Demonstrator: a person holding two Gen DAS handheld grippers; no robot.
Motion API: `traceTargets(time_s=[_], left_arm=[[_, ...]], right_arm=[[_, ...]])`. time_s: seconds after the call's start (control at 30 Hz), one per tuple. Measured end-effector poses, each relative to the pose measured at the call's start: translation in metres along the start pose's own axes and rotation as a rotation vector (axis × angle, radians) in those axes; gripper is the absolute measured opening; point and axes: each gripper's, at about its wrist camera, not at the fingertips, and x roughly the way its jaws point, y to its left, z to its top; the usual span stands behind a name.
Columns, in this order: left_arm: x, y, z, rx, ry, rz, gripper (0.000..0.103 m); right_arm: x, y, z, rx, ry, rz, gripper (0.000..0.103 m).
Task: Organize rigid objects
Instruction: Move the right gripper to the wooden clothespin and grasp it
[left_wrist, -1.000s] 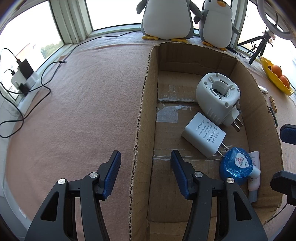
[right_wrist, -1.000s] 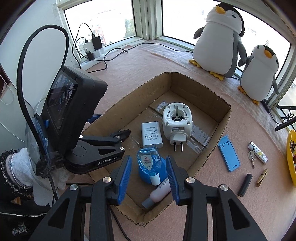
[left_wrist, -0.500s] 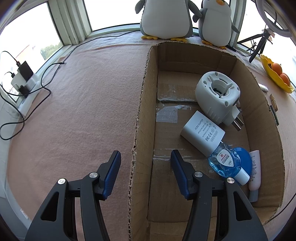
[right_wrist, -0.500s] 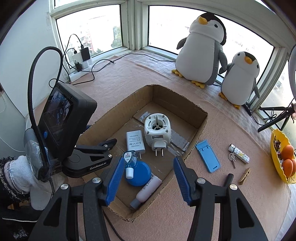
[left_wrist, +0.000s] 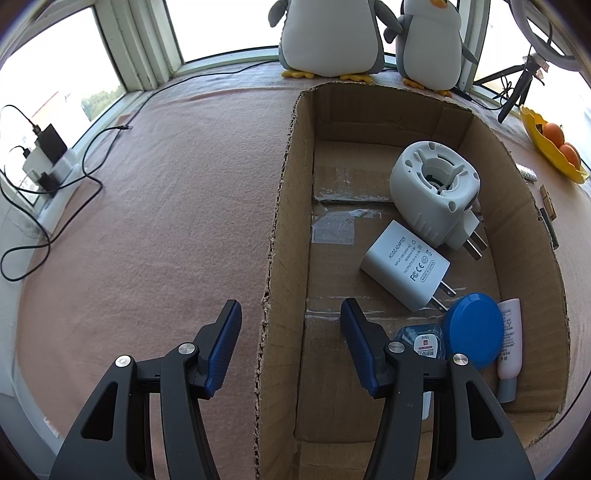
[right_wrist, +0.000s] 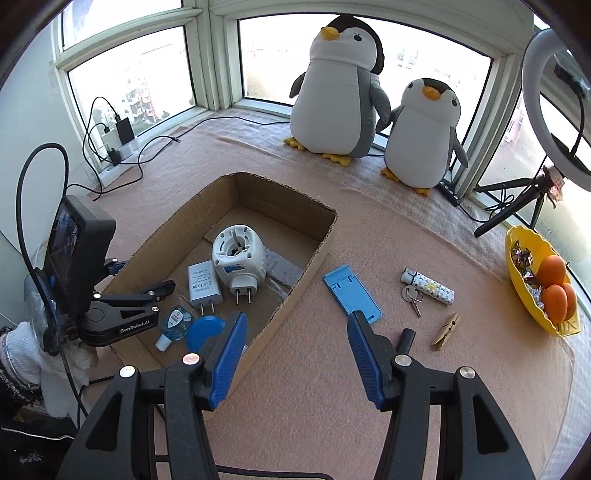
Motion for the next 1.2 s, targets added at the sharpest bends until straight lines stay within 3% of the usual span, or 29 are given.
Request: traceTargets(time_s=[0.4, 0.7, 0.8, 0.87, 1.2], left_arm=[[0.0, 0.0, 0.0, 0.0, 0.0, -0.001, 0.056], [0.0, 0.001, -0.001, 0.0, 0.0, -0.001, 0.056], [0.0, 0.001, -0.001, -0.001, -0.001, -0.001, 0.056], [0.0, 0.001, -0.001, 0.0, -0.001, -0.001, 0.056], [0.0, 0.002, -0.002, -0.003, -0.001, -0.003, 0.056]], right_arm=[[0.014, -0.102, -0.012, 0.235, 0.036, -0.082, 0.052], [0.051, -0.16, -0.024, 0.462, 0.125, -0.059, 0.052], [0.063, -0.174, -0.026, 0.527, 0.149, -0.032, 0.05], [0.072, -0.179, -0.026, 0.546, 0.165, -0.029, 0.044], [0.107, -0.187, -0.021, 0.56, 0.232, -0.057, 0.03]])
